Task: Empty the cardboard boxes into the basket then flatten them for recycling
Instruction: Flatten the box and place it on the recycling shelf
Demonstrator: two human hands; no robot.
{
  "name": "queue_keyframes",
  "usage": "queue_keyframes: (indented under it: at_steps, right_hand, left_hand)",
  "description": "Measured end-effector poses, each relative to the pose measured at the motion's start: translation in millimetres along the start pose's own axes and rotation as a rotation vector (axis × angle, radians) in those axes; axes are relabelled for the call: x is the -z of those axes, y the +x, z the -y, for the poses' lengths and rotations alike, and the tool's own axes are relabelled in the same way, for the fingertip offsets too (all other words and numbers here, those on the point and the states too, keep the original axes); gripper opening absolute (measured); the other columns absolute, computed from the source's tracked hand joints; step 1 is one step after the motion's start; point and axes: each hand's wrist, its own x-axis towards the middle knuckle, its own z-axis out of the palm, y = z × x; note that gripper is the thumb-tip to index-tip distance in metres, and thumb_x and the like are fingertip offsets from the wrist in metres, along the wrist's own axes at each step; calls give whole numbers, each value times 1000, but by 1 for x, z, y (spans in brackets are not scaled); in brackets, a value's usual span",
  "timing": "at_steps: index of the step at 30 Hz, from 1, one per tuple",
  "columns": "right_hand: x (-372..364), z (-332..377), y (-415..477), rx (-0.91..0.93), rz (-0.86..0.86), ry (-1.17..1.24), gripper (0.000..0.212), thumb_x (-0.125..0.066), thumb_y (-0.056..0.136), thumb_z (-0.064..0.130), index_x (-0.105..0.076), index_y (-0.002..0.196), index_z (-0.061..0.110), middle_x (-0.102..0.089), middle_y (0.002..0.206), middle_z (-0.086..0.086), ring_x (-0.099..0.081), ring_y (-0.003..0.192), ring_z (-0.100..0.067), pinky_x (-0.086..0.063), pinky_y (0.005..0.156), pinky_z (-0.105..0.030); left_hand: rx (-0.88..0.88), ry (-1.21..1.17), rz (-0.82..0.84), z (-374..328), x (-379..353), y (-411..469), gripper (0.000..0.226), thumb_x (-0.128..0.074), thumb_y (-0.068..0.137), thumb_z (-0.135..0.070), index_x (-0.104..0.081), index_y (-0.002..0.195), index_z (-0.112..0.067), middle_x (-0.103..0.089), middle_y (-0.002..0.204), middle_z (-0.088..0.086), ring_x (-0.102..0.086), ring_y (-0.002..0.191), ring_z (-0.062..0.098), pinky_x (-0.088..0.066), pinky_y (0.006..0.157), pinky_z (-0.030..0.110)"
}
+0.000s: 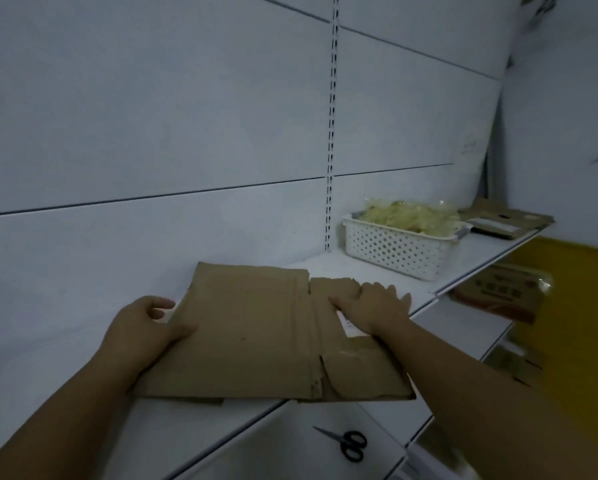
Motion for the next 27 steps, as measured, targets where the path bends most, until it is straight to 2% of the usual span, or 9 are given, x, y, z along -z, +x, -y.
queue_keyframes:
  at_steps: [3,7,10,12,14,16,20,24,27]
  right_hand:
    - [5,-7,-5,111,-25,102,75,-38,86,64,-34,142,15,-34,150,-9,-22,141,-29,-4,116,-51]
    - [17,-26,-20,216,-2,242,49,-47,90,47,-56,122,12,-55,132,-11,-46,124,-26,-19,114,-43]
    - [41,-64,-24,159,64,552,30,-59,85,35,-66,98,9,-67,108,-11,-61,95,-23,-47,90,-38]
    - [62,-98,-25,67,109,806,30,-63,85,27,-63,109,9,-66,114,-10,-62,85,-18,-52,71,-32]
    - [83,-133,-27,-58,190,995,49,-64,86,29,-48,128,8,-59,124,-10,-61,86,-19,-51,61,-27]
    - [101,-168,-29,-154,253,1039,58,-64,86,37,-48,131,4,-63,117,-14,-64,87,-23,-51,61,-28]
    - [143,-241,-38,-207,173,1002,43,-59,90,32,-57,121,2,-69,96,-13,-67,80,-24,-51,59,-28]
    - [182,-314,-42,-230,34,894,34,-60,88,35,-63,108,7,-71,90,-11,-69,81,-26,-56,78,-38]
    - [205,-360,-45,-280,-14,873,23,-60,89,34,-61,96,12,-70,84,-9,-68,76,-24,-55,68,-34]
  left_hand:
    - [162,-199,238,-13,1,-1,58,-70,82,-17,-47,135,-16,-58,124,15,-59,104,34,-48,80,37]
    - [490,-479,424,-31,-4,-7,59,-70,71,-22,-56,123,3,-63,116,27,-61,103,41,-42,100,54]
    - [471,-523,464,-46,-23,-19,58,-66,70,-23,-57,123,-1,-63,118,26,-60,109,42,-44,97,56]
    - [411,-617,492,-64,-47,-32,46,-62,77,-22,-60,119,-5,-68,110,23,-67,96,40,-53,82,57]
    - [394,-703,494,-84,-76,-43,34,-58,85,-21,-61,116,-7,-74,92,21,-72,75,36,-56,65,56]
    - [363,-732,489,-108,-106,-53,32,-56,89,-20,-59,118,-8,-74,86,18,-72,70,34,-57,60,54]
    - [351,-697,560,-161,-166,-76,37,-57,89,-19,-58,123,-4,-70,98,20,-68,83,34,-54,65,55]
    - [332,-711,691,-210,-226,-100,34,-53,92,-16,-57,121,1,-72,90,21,-63,91,35,-54,79,48]
    - [315,-718,784,-240,-268,-113,34,-51,92,-12,-56,123,1,-71,99,22,-62,96,36,-49,85,49]
